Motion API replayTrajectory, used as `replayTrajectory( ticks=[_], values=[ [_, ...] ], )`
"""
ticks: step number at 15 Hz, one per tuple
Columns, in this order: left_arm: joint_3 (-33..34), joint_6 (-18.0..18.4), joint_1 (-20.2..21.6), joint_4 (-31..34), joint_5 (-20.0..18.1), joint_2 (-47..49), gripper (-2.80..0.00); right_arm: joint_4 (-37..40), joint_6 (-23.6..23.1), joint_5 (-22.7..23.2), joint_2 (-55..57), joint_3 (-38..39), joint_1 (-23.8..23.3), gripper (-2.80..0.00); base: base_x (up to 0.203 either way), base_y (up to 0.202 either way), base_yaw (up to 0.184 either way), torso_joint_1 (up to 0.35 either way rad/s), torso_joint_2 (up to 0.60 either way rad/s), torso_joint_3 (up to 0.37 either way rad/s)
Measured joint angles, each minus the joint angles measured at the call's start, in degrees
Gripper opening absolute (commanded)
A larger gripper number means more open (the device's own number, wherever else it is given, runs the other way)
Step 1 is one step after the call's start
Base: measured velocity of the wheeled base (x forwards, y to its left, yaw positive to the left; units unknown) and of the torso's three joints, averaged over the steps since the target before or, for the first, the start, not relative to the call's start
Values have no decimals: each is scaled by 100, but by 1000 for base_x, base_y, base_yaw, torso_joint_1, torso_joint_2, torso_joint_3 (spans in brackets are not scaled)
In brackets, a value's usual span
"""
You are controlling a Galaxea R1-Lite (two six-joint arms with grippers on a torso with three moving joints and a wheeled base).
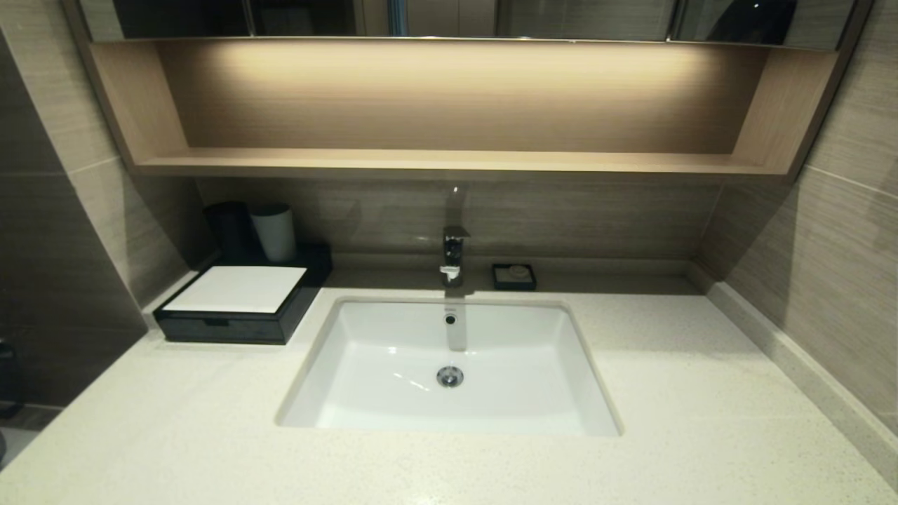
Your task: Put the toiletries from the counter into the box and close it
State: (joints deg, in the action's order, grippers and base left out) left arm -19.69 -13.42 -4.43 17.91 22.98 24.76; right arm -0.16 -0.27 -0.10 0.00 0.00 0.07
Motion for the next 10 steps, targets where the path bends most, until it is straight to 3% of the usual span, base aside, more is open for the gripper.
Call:
replayTrajectory(
  ticks=[5, 10],
  values=[
    [532, 496, 192, 38, -175, -858, -280, 2, 5, 0, 0, 0, 0, -280, 0, 0, 0, 0, 0, 0],
    [646, 854, 391, 20, -1514, -1670, -280, 1, 2, 0, 0, 0, 0, -280, 0, 0, 0, 0, 0, 0]
  ],
)
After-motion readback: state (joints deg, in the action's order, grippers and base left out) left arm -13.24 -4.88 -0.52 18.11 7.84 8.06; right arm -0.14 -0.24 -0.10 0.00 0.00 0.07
